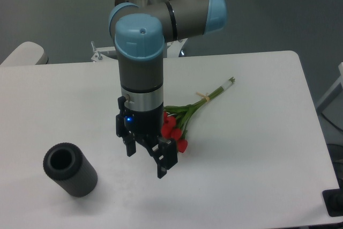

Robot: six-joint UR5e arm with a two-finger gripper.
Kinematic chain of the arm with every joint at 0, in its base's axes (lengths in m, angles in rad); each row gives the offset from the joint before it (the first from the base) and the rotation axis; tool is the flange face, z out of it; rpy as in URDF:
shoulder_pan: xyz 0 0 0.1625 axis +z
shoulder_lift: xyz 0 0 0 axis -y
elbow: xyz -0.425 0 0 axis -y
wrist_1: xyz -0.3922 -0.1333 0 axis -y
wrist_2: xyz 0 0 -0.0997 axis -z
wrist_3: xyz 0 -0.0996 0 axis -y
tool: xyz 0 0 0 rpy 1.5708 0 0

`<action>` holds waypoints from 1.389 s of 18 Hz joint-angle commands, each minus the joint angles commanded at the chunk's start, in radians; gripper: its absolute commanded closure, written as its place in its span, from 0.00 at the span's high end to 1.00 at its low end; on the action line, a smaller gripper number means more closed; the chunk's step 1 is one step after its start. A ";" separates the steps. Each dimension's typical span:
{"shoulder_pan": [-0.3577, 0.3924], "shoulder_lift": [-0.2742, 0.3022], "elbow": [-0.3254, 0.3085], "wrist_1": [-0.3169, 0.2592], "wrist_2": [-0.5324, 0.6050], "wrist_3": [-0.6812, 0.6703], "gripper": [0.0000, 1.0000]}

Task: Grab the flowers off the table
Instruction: 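Move the gripper over the red tulip bunch and lower toward the stems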

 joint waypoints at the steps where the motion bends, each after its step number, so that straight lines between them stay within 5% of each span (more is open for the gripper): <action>1: 0.000 -0.002 0.000 0.005 0.003 0.000 1.00; 13: 0.051 -0.002 -0.009 -0.031 0.024 0.020 1.00; 21: 0.069 -0.012 -0.029 -0.175 0.242 0.066 1.00; 25: 0.092 -0.011 -0.083 -0.218 0.255 0.067 1.00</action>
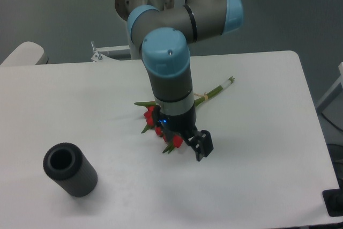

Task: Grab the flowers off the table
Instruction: 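Move the gripper over the red tulip bunch and lower toward the stems, then lower the open gripper around the tulip stems below the blooms and close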

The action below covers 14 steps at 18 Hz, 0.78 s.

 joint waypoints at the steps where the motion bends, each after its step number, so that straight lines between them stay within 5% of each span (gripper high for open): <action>1: 0.002 0.003 -0.026 0.003 0.005 0.009 1.00; 14: 0.132 0.041 -0.232 0.008 0.012 0.440 1.00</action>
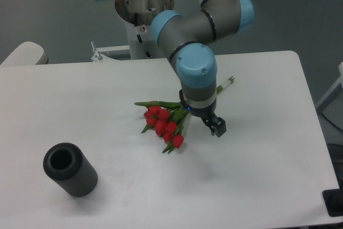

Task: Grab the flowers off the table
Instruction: 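Lower the open gripper around the tulip stems below the blooms and close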

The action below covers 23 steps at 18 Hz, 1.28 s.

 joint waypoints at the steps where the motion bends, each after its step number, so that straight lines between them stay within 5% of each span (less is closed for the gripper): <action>1: -0.002 0.000 -0.024 0.003 0.002 -0.005 1.00; 4: 0.011 0.003 -0.071 0.055 0.002 0.000 1.00; 10: 0.011 0.002 -0.127 0.068 0.005 -0.005 1.00; 13: 0.017 0.003 -0.176 0.130 0.006 -0.003 1.00; 23: 0.011 0.014 -0.247 0.160 0.006 -0.017 1.00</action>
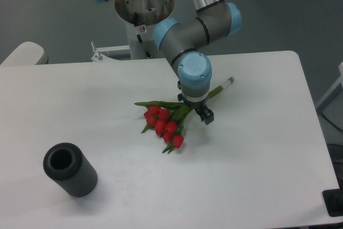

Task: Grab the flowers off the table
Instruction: 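Lower the open gripper around the tulip stems below the blooms and close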

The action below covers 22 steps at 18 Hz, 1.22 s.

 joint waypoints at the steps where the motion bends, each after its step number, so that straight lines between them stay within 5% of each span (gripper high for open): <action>1: -0.002 0.006 -0.006 0.002 0.000 0.000 1.00; 18: -0.044 -0.012 -0.083 0.124 -0.018 -0.075 1.00; 22: -0.051 -0.018 -0.081 0.140 -0.017 -0.087 0.77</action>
